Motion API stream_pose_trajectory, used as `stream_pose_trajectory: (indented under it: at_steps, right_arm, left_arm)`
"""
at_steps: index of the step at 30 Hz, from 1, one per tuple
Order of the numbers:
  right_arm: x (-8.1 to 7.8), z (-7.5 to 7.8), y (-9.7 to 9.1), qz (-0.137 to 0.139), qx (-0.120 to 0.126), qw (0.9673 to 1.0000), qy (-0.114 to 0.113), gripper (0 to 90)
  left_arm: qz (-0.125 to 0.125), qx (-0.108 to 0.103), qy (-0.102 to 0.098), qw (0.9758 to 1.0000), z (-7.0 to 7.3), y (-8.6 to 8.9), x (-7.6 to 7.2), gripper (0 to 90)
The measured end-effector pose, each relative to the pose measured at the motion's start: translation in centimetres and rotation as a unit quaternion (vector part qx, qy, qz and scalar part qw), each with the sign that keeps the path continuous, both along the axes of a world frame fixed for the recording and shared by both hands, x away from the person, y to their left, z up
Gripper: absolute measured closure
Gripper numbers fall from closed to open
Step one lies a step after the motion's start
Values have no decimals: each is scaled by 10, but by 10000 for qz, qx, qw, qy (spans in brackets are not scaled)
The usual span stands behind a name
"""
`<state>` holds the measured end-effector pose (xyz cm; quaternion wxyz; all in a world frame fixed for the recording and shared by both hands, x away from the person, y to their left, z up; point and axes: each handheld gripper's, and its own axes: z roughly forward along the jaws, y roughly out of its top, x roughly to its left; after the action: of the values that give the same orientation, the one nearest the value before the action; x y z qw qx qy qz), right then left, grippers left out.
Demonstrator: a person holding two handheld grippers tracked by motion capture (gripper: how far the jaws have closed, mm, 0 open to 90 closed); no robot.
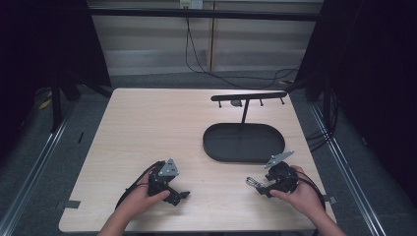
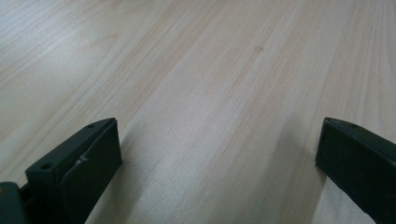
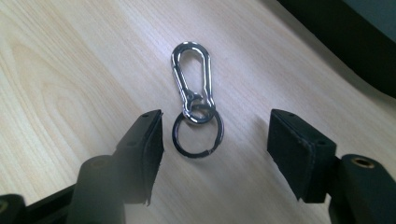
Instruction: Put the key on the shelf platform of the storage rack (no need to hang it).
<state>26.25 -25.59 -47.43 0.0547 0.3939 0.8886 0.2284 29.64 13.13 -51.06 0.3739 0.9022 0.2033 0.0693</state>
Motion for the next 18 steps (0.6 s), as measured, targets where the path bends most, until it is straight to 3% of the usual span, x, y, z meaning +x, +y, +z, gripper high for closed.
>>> stream_pose_trajectory:
  at_steps: [11, 18]
  right_arm:
    - [13, 5, 20, 298, -257, 9988, 297, 478]
    - [19, 8, 30, 462, -627, 9958, 489, 545]
  left_arm:
    - [3, 0, -2, 10000, 0, 0, 0, 0]
    - [3, 0, -1, 10000, 0, 0, 0, 0]
